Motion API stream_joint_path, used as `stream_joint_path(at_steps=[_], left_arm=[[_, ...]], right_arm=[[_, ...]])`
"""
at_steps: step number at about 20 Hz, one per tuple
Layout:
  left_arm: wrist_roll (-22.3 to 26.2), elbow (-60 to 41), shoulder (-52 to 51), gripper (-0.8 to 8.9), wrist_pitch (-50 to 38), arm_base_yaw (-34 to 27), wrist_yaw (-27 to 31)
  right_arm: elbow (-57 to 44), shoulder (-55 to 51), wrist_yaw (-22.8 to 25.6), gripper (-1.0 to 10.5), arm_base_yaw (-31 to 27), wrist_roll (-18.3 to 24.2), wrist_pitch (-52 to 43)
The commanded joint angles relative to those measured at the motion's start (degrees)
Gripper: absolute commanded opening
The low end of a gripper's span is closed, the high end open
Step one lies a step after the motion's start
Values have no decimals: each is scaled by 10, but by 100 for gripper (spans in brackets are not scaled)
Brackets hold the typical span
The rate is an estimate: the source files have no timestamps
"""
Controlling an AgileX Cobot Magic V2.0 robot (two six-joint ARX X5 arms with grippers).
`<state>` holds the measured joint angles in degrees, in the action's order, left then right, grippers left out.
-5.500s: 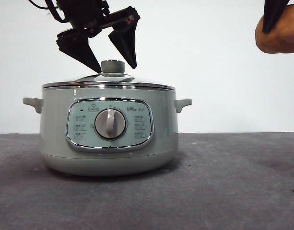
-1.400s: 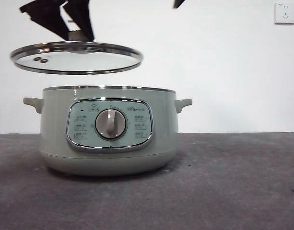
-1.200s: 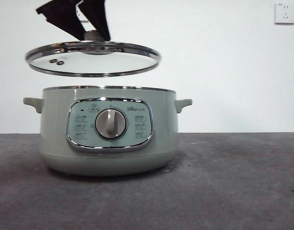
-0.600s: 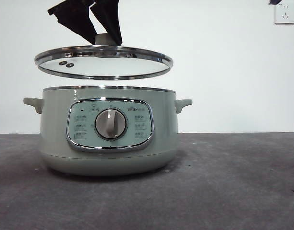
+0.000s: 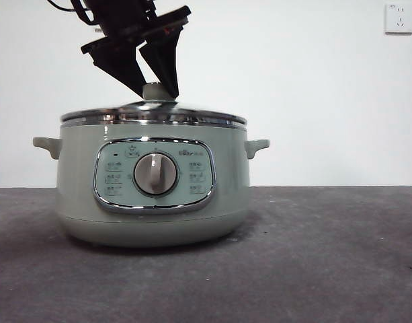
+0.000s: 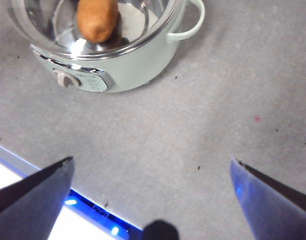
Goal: Pick up the potato,open the lid,put the potato in the pot,close the lid
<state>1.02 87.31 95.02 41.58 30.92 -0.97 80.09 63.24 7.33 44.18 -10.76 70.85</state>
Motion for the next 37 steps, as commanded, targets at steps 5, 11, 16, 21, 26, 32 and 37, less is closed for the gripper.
stream_joint_path(at_steps=[5, 11, 16, 21, 26, 32, 37], left_arm=[[10, -6, 26, -9, 5, 2, 10], [27, -6, 26, -1, 13, 3, 10], [27, -6, 26, 98, 9, 3, 10], [6, -5, 15, 733, 5, 3, 10], [5, -5, -51, 730, 27, 3, 10], [5, -5, -169, 730, 122, 5, 9], [7, -5, -243, 729, 233, 18, 5]], right_arm=[[-6, -2, 2, 693, 0, -6, -1], [-6, -1, 6, 693, 0, -6, -3], [-6, -1, 25, 693, 0, -7, -3], [-6, -1, 25, 693, 0, -7, -1], [-6, -1, 26, 693, 0, -7, -1], [-6, -1, 26, 693, 0, -7, 0], [-6, -1, 25, 693, 0, -6, -1]])
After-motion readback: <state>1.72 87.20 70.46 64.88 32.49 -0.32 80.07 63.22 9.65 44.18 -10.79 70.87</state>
